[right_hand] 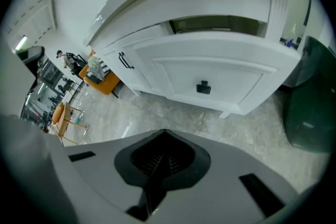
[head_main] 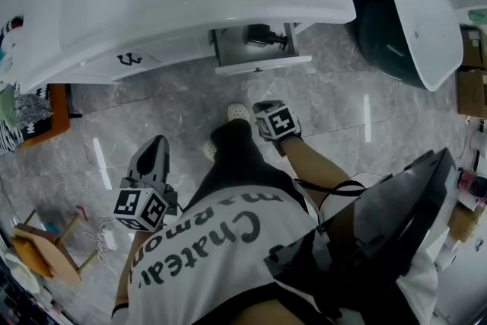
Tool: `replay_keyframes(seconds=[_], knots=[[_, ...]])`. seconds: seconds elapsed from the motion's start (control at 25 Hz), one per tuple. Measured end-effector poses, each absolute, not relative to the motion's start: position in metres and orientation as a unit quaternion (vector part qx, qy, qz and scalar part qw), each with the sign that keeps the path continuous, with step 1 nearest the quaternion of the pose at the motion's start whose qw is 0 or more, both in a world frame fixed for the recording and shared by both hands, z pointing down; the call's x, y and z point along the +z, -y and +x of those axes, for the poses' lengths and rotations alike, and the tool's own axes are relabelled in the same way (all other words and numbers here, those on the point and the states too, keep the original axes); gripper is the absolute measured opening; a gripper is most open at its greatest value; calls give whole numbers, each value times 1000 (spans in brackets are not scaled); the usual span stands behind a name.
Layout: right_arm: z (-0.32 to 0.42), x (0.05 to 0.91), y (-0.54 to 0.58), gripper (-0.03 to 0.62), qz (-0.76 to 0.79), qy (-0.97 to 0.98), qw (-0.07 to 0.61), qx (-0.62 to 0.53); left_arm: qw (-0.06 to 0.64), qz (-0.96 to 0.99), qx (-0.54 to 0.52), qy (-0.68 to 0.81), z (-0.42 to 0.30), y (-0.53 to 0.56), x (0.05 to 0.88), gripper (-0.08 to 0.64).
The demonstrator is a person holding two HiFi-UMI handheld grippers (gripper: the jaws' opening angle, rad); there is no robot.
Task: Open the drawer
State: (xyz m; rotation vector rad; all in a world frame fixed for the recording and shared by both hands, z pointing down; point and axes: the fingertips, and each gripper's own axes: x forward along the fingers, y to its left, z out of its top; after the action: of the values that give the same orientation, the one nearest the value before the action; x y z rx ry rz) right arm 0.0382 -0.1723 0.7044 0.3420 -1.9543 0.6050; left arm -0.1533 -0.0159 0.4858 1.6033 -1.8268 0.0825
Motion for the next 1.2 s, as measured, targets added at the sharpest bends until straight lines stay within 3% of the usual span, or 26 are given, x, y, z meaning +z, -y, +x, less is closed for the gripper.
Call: replay_keyframes(seconds=[0.8,1.2], knots=[[44,442,206,8,189,928,248,205,289,664,-55,687,-111,28,427,8],[66,421,196,8,140,946,223,188,264,626,-70,731,-81,4,405,8]])
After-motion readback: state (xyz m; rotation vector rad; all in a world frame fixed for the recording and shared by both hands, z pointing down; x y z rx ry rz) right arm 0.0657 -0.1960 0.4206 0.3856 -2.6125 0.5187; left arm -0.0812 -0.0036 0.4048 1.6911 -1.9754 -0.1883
